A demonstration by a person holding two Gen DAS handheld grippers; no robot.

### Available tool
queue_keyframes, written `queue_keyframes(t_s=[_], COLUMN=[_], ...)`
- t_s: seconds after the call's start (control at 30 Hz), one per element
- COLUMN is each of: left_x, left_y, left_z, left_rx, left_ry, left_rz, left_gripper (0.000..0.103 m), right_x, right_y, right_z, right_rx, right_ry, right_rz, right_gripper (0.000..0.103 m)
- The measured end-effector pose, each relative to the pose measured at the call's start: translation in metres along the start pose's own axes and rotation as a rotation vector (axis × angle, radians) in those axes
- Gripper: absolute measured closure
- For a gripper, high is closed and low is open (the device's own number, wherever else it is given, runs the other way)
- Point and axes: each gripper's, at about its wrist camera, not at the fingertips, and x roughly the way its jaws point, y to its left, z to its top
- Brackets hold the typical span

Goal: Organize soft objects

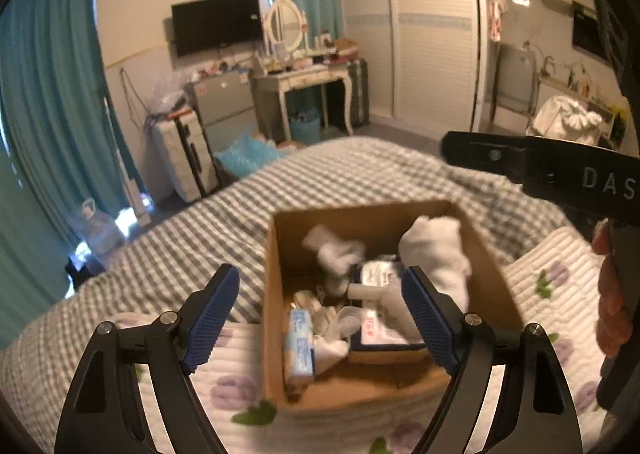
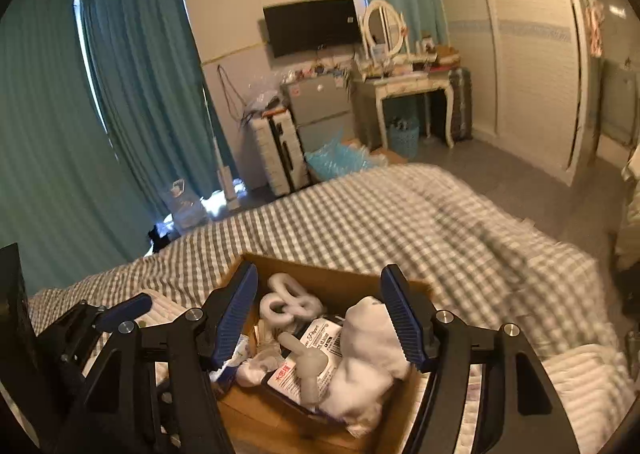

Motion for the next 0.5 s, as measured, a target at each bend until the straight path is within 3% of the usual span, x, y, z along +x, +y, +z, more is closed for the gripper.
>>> queue_keyframes(t_s=[0.17, 0.3, 0.47, 0.5], left_x=[-0.085, -0.173, -0.27, -0.282], left_y=[-0.003, -0.007, -0.017, -0.019], left_z=[0.027, 0.04, 0.029, 0.026], left_rx=[0.011, 0.02, 0.031, 0.029], left_ry=[-0.127, -0.31, -0.52, -0.541], left_rz=[0.017, 0.065, 0.106, 0.112], left_gripper=[0.019, 0.019, 0.018, 0.012], right_x=[-0.098, -0.181, -0.269, -0.287], right_y=[0.017, 0.035, 0.054, 0.057], right_z=[0.025, 0.036, 0.023, 0.016], right_rx=[-0.029, -0.062, -0.084, -0.083], right_ry=[-0.108, -0.2, -0.327, -0.362], right_rz=[-0.035, -0.078, -0.124, -0.115], right_gripper=[0.039, 0.038, 0.018, 0.013])
